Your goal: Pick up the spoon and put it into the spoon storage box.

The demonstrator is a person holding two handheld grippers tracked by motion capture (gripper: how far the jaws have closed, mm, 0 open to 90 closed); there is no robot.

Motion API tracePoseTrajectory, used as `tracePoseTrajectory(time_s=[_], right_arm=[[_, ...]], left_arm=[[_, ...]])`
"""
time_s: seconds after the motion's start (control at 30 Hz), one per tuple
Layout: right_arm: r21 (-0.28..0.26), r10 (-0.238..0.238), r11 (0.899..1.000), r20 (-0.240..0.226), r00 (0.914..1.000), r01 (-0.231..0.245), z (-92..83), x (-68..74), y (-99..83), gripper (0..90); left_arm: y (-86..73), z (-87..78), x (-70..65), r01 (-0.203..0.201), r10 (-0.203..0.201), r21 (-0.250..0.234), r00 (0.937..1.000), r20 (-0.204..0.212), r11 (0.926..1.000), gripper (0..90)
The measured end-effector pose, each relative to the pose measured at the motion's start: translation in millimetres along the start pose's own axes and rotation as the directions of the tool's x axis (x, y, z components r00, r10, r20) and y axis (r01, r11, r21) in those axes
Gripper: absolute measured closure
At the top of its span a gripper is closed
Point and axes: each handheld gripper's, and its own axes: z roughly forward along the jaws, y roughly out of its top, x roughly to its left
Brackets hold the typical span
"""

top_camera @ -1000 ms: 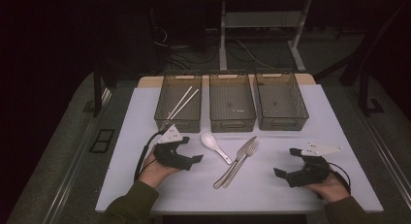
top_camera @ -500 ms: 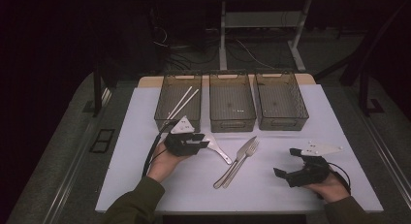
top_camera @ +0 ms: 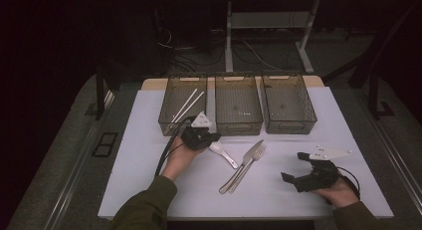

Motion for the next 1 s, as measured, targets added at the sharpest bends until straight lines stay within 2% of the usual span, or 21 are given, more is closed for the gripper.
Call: tracePoseTrajectory(time_s=[0.33,0.5,0.57,1.0], right_arm=[[-0.006,0.003,1.0,-0.002,1.0,-0.003,-1.1,-0.7,-0.4,0.5],[-0.005,0.005,1.0,-0.003,1.0,-0.005,-1.4,-0.4,-0.3,0.5],[-0.005,0.005,1.0,-0.003,1.0,-0.005,-1.5,-0.4,-0.4,0.5],[-0.009,0.003,1.0,-0.001,1.0,-0.003,-1.8,-0.5,-0.4,0.5]], left_arm=[[6.3,27.7,1.4,-0.026,0.027,0.078,0.9995,-0.013,0.9966,88.9],[6.0,34.1,2.4,-0.035,0.041,0.119,0.998,-0.049,0.9923,88.9],[4.4,34.5,4.2,-0.035,0.043,0.14,0.9975,-0.056,0.9895,89.0],[1.7,29.6,7.4,-0.011,0.02,0.157,0.9981,-0.058,0.9876,89.0]])
